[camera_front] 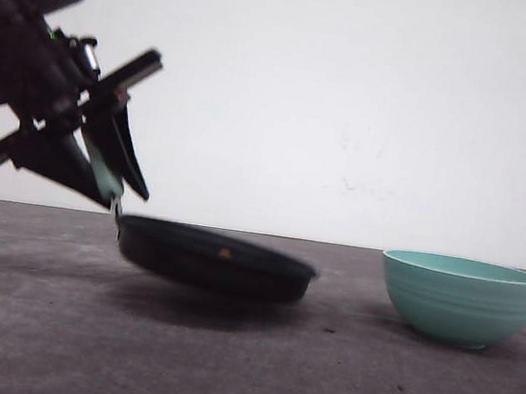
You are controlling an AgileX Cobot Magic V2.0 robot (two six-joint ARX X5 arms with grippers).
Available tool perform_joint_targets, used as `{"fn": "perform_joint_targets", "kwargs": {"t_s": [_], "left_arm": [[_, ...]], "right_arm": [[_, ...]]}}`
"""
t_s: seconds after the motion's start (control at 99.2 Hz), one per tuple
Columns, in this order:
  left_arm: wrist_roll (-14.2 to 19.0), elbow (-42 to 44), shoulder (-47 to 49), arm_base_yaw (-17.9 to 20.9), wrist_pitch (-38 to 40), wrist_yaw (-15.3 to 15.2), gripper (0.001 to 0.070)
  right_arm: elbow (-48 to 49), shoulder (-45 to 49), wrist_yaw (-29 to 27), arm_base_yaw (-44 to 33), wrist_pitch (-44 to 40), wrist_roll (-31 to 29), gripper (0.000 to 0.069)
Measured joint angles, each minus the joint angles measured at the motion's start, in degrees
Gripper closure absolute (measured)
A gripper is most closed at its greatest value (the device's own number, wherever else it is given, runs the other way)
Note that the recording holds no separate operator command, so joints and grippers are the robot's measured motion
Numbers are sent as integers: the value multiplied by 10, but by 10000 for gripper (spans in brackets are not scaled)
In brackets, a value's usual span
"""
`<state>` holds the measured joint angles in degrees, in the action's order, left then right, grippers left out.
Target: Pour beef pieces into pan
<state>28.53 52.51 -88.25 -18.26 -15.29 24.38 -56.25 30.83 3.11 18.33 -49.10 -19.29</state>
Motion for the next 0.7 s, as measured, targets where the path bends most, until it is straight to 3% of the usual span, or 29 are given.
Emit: {"fn": "perform_joint_targets", "kwargs": {"t_s": [0.333, 0.383, 0.454, 0.514, 0.696], "left_arm": [[-4, 3, -17, 0, -9, 4, 578], [0, 3, -17, 0, -21, 8, 507], [2, 3, -17, 0, -38, 10, 332], [2, 3, -15, 0, -40, 10, 224], [2, 3, 48, 0, -39, -17, 59]], "right_arm": [[0, -35, 1, 0, -45, 0, 676], [0, -35, 4, 0, -45, 0, 676], [0, -35, 12, 0, -45, 0, 676], [0, -35, 13, 0, -45, 0, 676], [0, -35, 13, 0, -45, 16, 676]]}}
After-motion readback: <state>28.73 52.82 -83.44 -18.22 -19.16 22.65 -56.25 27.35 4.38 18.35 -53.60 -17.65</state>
